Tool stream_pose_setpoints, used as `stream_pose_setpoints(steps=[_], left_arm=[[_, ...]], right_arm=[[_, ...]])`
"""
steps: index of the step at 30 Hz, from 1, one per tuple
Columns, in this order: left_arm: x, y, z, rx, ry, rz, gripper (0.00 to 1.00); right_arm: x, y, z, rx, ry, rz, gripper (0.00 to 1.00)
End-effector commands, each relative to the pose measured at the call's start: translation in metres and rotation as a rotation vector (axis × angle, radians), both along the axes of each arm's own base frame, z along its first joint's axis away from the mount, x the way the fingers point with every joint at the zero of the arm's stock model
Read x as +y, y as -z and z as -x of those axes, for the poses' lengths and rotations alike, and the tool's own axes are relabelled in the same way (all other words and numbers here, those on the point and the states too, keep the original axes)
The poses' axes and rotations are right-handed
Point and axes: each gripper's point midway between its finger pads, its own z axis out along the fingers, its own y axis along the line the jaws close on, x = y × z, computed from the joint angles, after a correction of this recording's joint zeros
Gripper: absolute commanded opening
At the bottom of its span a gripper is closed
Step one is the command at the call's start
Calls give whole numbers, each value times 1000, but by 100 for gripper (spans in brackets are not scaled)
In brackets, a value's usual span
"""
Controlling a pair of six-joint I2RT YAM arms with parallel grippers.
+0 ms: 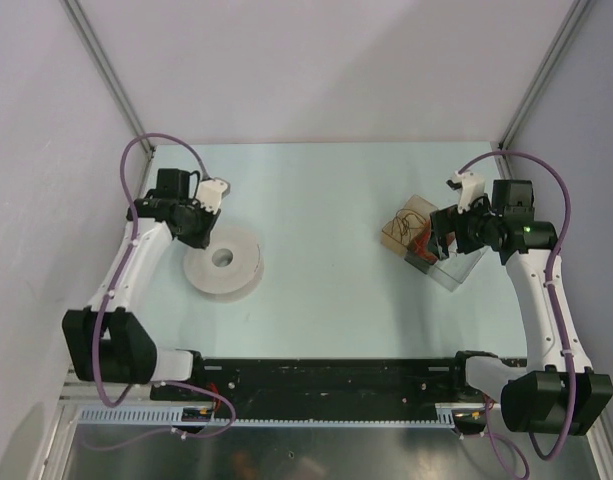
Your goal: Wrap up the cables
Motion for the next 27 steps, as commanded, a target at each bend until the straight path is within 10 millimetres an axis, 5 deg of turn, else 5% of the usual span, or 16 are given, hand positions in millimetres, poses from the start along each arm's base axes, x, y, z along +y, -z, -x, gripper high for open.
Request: stream_pose_setpoints(steps=[1, 10, 17, 22, 27], left_arm=[[2, 11, -10, 19, 46, -22, 0], [-6, 52, -26, 57, 83, -36, 0], [-27, 87, -17, 104, 168, -98, 0], [-57, 104, -2, 134, 262, -137, 0], [-105, 98, 11, 104, 371, -116, 0]], right_arm=[[0, 4, 4, 22, -11, 12, 99], [-2, 7, 4, 36, 0, 21, 99], [-6, 8, 3, 35, 1, 37, 99], [-12, 8, 2, 28, 9, 54, 99], [-16, 7, 2, 26, 23, 35, 99]])
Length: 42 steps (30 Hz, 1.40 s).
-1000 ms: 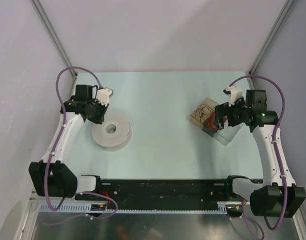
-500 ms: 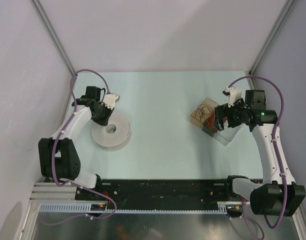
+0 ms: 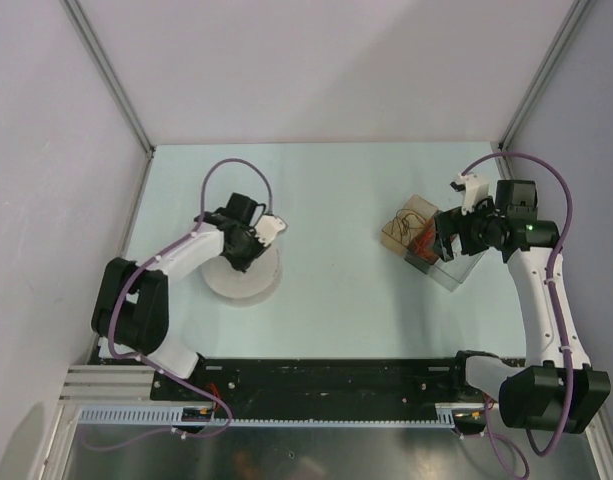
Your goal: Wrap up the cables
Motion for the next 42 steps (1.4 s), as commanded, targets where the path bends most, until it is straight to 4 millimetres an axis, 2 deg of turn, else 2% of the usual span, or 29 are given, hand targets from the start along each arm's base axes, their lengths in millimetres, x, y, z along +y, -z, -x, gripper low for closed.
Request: stream_pose_setpoints(steps=[1, 9, 15, 19, 22, 25, 27, 33, 37, 42], left_arm=[[-49, -11, 3, -55, 103, 49, 0], [-143, -16, 28, 3, 252, 160, 0], [-181, -16, 20, 33, 278, 208, 0], [-197, -34, 15, 4, 294, 250, 0], [-194, -66, 15, -55, 316, 274, 10], [-183, -109, 20, -125, 325, 321, 34], [-173, -138, 24, -173, 313, 372, 45], [-133, -227, 28, -286, 197, 625, 75], [-102, -261, 27, -349, 97, 714, 96], [-76, -280, 29, -430, 4, 735, 99]], right_arm=[[-4, -2, -2, -10, 4, -4, 99], [-14, 0, -6, -6, 37, -26, 99], [-17, 0, -6, -3, 46, -34, 99], [-18, -1, -7, -12, 49, -35, 99], [-19, -5, -9, -30, 52, -30, 99], [-16, -8, -13, -53, 49, -28, 99], [-12, -10, -18, -70, 46, -23, 99], [9, -10, -50, -146, -2, 73, 97], [20, -3, -78, -182, -45, 132, 92], [36, 11, -115, -245, -101, 236, 76]])
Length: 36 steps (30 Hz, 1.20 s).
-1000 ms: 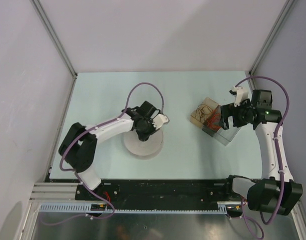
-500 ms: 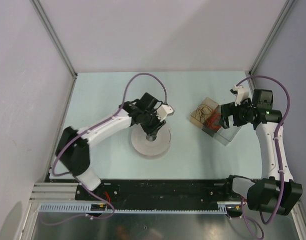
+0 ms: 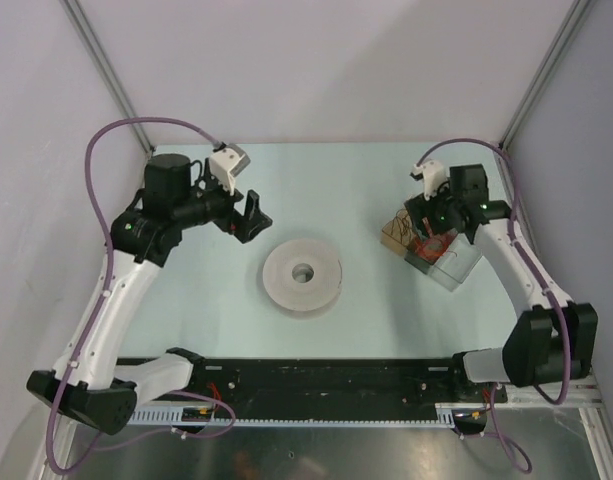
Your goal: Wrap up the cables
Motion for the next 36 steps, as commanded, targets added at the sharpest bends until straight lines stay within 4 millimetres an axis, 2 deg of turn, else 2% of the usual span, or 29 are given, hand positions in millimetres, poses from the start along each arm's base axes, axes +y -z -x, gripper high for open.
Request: stream_pose_setpoints(steps=[1, 5, 8, 16, 20, 22, 24, 26, 30, 36], left_arm=[[7, -16, 12, 16, -36, 80, 99], [12, -16, 18, 20, -74, 102, 99], [13, -13, 23, 32, -84, 114, 99], [13, 1, 25, 69, -93, 123, 100], [14, 4, 22, 93, -131, 139, 99], [16, 2, 19, 91, -155, 144, 100], [19, -3, 18, 74, -180, 152, 100], [21, -11, 17, 46, -195, 162, 99], [26, -31, 13, -21, -229, 181, 100], [29, -54, 5, -84, -252, 196, 99]], right_arm=[[5, -13, -51, -173, -11, 111, 74], [6, 5, -77, -186, -9, 183, 65], [3, 27, -92, -164, 0, 228, 59], [-2, 70, -116, -129, -7, 299, 52], [-3, 79, -125, -134, -10, 332, 40], [-4, 79, -127, -137, -14, 346, 26], [-4, 65, -128, -163, -12, 342, 9], [0, 36, -126, -215, -14, 303, 2], [25, -46, -107, -368, -77, 153, 0], [62, -173, -55, -578, -197, -104, 0]])
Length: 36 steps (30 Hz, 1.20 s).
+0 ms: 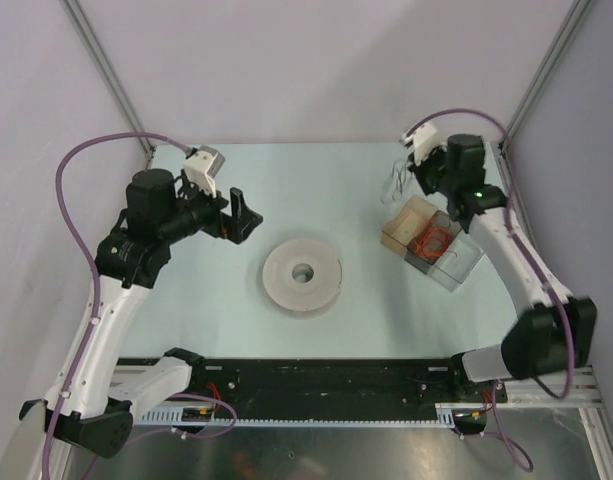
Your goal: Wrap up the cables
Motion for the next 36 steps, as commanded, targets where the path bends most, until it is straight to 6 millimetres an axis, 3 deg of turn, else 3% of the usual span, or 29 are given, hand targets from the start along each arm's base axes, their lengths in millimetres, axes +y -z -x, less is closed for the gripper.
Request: stream_pose_setpoints(steps=[1, 5, 9, 13, 18, 27, 36], left_arm=[[4, -48, -7, -137, -39, 48, 99], [-2, -64, -1, -189, 21, 52, 99], [-23, -79, 24, -278, 238, 51, 99], [-46, -87, 53, -367, 482, 67, 99], [-71, -81, 59, -288, 596, 152, 94], [-125, -67, 40, 58, 587, 456, 89], [-159, -45, 50, 136, 685, 485, 77]], right_arm=[[42, -133, 43, -231, -187, -240, 0], [64, -198, 83, -301, -301, -384, 0], [86, -228, 112, -293, -385, -470, 0], [108, -224, 134, -220, -465, -530, 0], [125, -218, 149, -152, -525, -587, 0], [140, -209, 158, -120, -579, -590, 0], [145, -206, 160, -108, -595, -600, 0]])
